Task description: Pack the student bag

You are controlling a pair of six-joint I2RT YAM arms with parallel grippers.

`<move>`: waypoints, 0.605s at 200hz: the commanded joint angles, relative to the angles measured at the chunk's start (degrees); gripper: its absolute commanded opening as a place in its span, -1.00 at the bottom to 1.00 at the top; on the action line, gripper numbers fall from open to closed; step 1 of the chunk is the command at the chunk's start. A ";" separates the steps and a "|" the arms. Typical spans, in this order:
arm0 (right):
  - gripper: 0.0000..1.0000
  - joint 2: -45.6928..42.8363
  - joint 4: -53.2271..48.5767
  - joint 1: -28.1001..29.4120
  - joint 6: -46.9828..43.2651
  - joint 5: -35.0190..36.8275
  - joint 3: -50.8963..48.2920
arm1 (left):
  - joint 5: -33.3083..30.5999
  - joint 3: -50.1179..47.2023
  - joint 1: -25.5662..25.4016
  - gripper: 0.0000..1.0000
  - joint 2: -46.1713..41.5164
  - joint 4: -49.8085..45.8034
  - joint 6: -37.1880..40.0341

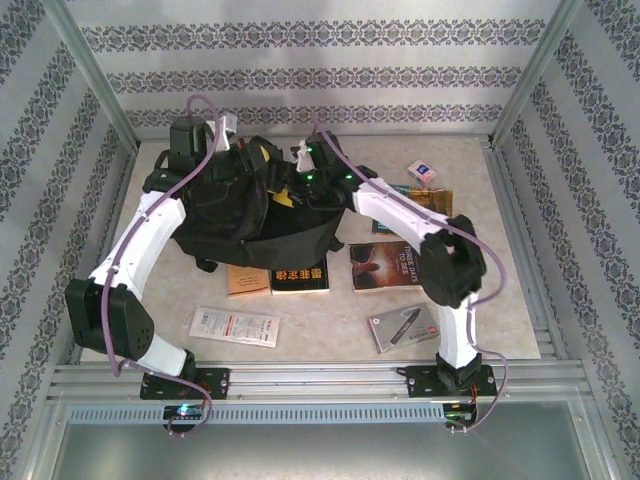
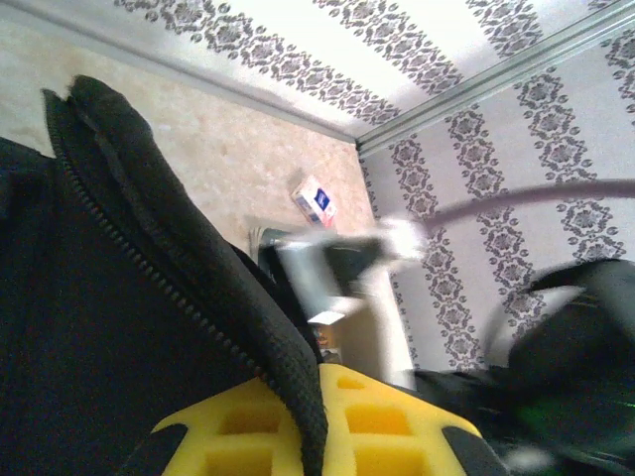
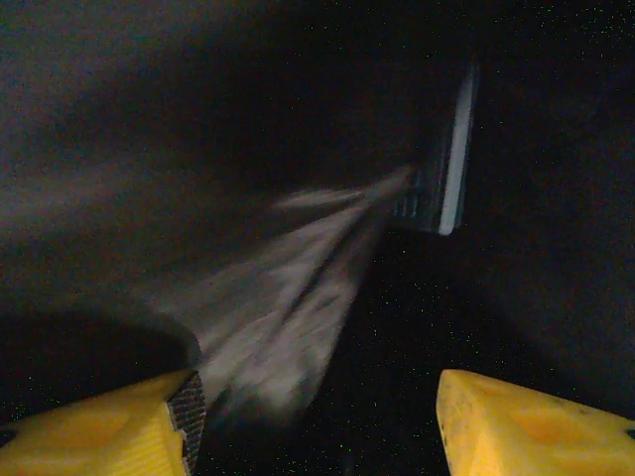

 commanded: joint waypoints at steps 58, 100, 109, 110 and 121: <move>0.25 -23.88 -29.29 -5.27 -14.94 30.57 -16.37 | 3.00 -8.58 0.61 -1.00 0.77 13.97 -4.78; 0.30 -32.27 -34.80 -11.49 -10.71 39.24 -29.48 | 2.10 -14.35 0.24 -1.00 0.09 19.10 -6.91; 0.31 -32.08 -33.39 -14.35 -11.00 38.05 -30.16 | 1.97 -15.25 0.13 -1.00 0.17 20.29 -7.84; 0.31 -32.00 -33.22 -14.60 -11.00 38.00 -30.17 | 1.94 -15.34 0.17 -1.00 0.19 20.46 -7.98; 0.34 -30.44 -30.63 -17.26 -11.90 38.18 -29.01 | 2.15 -16.07 0.26 -1.00 0.29 21.93 -9.43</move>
